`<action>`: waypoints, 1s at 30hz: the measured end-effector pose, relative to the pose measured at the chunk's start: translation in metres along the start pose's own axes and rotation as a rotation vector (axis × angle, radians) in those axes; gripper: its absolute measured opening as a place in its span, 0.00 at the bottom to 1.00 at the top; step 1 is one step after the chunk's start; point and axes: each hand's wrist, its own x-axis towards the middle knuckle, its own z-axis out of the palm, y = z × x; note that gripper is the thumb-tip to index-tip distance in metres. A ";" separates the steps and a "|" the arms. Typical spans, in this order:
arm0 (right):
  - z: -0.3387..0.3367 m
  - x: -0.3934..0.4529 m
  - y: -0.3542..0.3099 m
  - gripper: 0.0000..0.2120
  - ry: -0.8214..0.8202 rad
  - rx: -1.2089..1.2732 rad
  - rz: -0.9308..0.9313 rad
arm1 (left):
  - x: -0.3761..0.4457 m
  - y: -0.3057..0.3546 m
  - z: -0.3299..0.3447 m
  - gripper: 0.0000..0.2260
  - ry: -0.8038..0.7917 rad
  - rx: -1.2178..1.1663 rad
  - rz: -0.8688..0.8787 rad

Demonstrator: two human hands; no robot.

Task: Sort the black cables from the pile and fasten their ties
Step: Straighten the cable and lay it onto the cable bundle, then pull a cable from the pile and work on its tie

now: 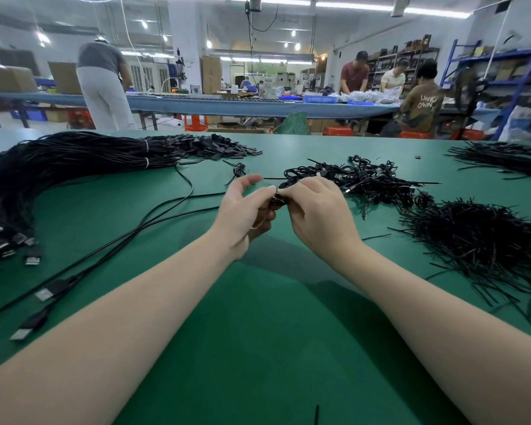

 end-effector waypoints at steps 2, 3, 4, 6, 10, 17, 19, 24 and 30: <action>0.000 0.001 0.000 0.06 0.033 0.013 0.011 | 0.000 0.002 -0.001 0.04 -0.067 -0.080 -0.058; 0.001 0.001 0.001 0.05 0.047 0.022 0.030 | 0.000 0.003 -0.001 0.06 -0.100 -0.092 -0.066; 0.001 0.000 0.002 0.05 0.056 0.037 0.058 | 0.000 0.003 -0.001 0.09 -0.127 -0.068 -0.051; 0.003 -0.002 0.005 0.04 0.055 0.073 0.126 | 0.000 0.000 -0.001 0.14 -0.146 0.101 0.051; 0.004 -0.005 0.007 0.04 0.041 0.135 0.176 | -0.001 -0.007 -0.006 0.16 -0.149 0.438 0.260; 0.007 -0.002 -0.002 0.03 0.105 0.165 0.185 | 0.001 -0.008 -0.004 0.11 -0.003 0.567 0.359; 0.005 -0.002 -0.003 0.03 0.109 0.109 0.123 | -0.001 -0.007 0.001 0.16 0.006 0.519 0.287; 0.000 -0.001 0.000 0.03 0.059 -0.062 -0.054 | -0.004 -0.004 0.003 0.17 -0.141 0.074 -0.148; -0.011 0.041 0.014 0.09 -0.129 0.004 0.223 | 0.008 -0.012 -0.026 0.15 0.123 0.695 0.279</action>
